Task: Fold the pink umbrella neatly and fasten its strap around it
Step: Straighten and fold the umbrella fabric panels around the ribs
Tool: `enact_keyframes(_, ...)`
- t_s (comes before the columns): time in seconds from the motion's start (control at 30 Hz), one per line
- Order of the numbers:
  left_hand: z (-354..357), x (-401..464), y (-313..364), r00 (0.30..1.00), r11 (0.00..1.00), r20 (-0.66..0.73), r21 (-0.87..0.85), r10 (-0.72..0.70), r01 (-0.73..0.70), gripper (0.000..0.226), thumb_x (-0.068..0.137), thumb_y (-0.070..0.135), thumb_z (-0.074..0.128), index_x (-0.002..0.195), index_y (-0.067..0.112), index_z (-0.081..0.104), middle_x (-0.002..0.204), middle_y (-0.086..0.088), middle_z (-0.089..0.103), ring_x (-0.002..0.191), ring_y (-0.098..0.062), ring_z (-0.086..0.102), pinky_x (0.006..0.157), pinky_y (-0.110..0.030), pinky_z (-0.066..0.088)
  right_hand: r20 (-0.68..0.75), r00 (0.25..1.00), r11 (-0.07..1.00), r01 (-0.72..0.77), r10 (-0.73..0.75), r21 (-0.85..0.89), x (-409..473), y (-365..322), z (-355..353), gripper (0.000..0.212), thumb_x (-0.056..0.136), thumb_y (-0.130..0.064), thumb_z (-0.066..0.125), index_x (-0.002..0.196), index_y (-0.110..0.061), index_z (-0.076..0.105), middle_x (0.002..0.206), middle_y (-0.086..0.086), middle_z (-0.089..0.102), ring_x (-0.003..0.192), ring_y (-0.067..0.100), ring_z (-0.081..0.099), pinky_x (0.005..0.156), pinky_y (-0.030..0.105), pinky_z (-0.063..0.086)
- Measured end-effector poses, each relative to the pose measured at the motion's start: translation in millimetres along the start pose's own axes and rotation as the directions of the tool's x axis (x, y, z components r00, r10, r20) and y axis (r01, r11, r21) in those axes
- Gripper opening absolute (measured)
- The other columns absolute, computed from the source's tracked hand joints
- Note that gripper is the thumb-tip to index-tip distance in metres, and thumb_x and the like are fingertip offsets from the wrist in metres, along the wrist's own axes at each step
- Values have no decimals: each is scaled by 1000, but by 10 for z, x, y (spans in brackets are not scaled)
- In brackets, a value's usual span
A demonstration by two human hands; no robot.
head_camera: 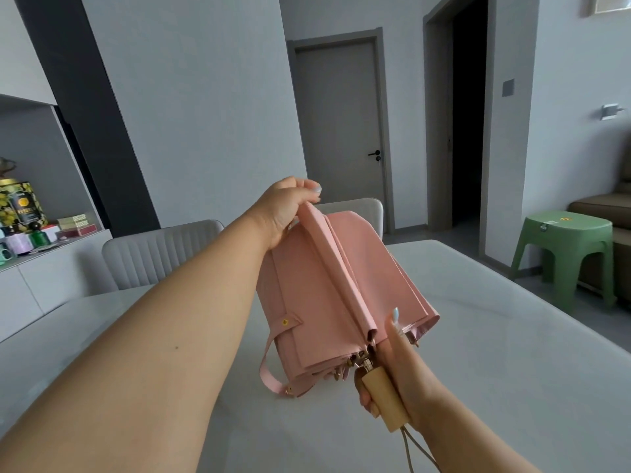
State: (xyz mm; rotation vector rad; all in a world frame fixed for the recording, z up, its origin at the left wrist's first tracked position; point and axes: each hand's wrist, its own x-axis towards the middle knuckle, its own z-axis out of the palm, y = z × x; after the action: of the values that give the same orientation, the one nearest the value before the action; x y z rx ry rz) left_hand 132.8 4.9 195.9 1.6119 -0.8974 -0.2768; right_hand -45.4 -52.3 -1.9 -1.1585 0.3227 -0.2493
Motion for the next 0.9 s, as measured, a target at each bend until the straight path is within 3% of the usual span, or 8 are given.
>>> enact_keyframes(0.1,10,34,21,993,949,-115,308,-31,65,29,90,43,63,84,15,57,84,-1,56,75,-16,54,64,-27,39,-56,998,1000,24,-24,-1,26,-12,0,73,91,-70,24,103,-6,57,52,18,57,40,27,55,41,27,47)
enact_keyframes(0.2,0,39,28,987,890,-144,437,-75,131,42,77,49,68,84,8,61,85,-5,58,76,-21,55,71,-30,43,-35,999,996,22,-25,-89,-21,-21,11,86,69,-83,32,94,-4,55,59,20,54,43,27,52,42,27,44)
enact_keyframes(0.33,8,28,114,992,956,-61,268,-108,121,13,73,24,73,77,17,63,103,-5,63,99,-21,56,82,-34,37,-31,999,995,30,-33,-94,-15,16,-36,96,54,-89,37,90,-2,57,63,20,54,45,27,54,43,27,45)
enact_keyframes(0.43,9,18,140,992,987,-56,103,-115,120,9,84,22,67,75,21,63,92,2,60,94,-17,51,81,-36,34,-27,999,995,41,-44,-96,27,17,-69,101,52,-91,38,91,0,60,65,21,56,46,27,55,44,28,46)
enact_keyframes(0.53,36,-17,135,989,963,-65,229,-130,142,14,87,27,65,94,15,67,103,0,58,101,-17,49,83,-31,33,-42,997,994,58,-62,-94,-9,0,-63,94,53,-87,40,81,-1,62,59,20,55,45,27,54,44,28,47)
enact_keyframes(0.7,145,-203,80,975,913,-220,392,-23,110,69,70,51,67,132,27,46,135,-3,51,122,-25,49,98,-36,43,-122,989,986,68,-87,-152,-37,-28,-12,87,60,-83,41,95,-5,55,57,17,56,45,27,55,46,29,46)
enact_keyframes(0.8,328,-380,-42,983,872,-168,490,72,20,66,89,47,56,149,37,28,147,1,44,132,-25,45,88,-29,35,-173,979,974,72,-111,-214,-48,-43,21,80,57,-82,45,98,-15,54,54,16,57,47,28,56,48,30,48)
enact_keyframes(0.9,436,-500,-158,983,811,-140,585,118,-15,46,92,25,53,138,31,49,129,0,56,120,-24,52,83,-26,36,-190,974,969,77,-124,-236,-66,-46,54,75,57,-80,49,102,-20,53,56,16,57,48,28,58,50,31,49)
